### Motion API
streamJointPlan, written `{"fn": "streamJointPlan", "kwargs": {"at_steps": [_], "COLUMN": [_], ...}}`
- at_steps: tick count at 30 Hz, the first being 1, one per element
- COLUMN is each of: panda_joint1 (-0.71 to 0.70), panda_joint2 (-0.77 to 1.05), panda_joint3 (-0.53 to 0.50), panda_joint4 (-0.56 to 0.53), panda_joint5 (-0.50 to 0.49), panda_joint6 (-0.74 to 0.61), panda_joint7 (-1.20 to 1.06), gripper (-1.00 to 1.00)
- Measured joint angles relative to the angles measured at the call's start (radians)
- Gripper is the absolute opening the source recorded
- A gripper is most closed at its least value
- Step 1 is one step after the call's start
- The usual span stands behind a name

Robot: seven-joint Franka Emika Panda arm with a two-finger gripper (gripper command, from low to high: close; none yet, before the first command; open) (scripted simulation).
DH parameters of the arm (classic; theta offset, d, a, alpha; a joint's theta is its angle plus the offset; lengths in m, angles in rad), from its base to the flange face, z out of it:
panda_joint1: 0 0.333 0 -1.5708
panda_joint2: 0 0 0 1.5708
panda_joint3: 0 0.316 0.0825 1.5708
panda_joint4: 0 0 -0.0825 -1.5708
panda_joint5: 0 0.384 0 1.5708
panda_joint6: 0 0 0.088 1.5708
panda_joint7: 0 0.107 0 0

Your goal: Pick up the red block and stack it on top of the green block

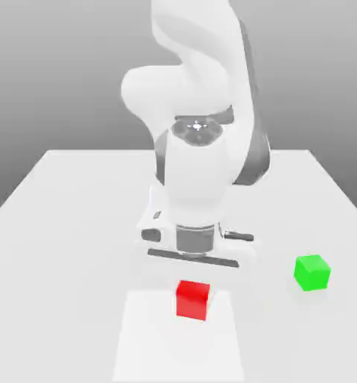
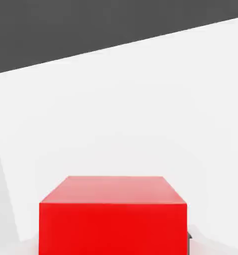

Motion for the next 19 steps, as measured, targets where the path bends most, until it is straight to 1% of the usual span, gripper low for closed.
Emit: {"fn": "streamJointPlan", "kwargs": {"at_steps": [5, 9, 12, 15, 16, 19], "panda_joint1": [0.242, 0.371, 0.383, 0.388, 0.393, 0.393], "panda_joint2": [-0.084, -0.137, -0.064, 0.043, 0.073, 0.073], "panda_joint3": [0.108, 0.215, 0.239, 0.213, 0.201, 0.201], "panda_joint4": [-0.023, -0.04, -0.04, -0.036, -0.034, -0.034], "panda_joint5": [0.052, 0.076, 0.021, -0.083, -0.116, -0.116], "panda_joint6": [-0.058, -0.092, -0.021, 0.076, 0.103, 0.103], "panda_joint7": [-0.004, 0.004, 0.048, 0.122, 0.146, 0.146], "gripper": [-1.0, -1.0, -1.0, -1.0, 1.0, 1.0]}}
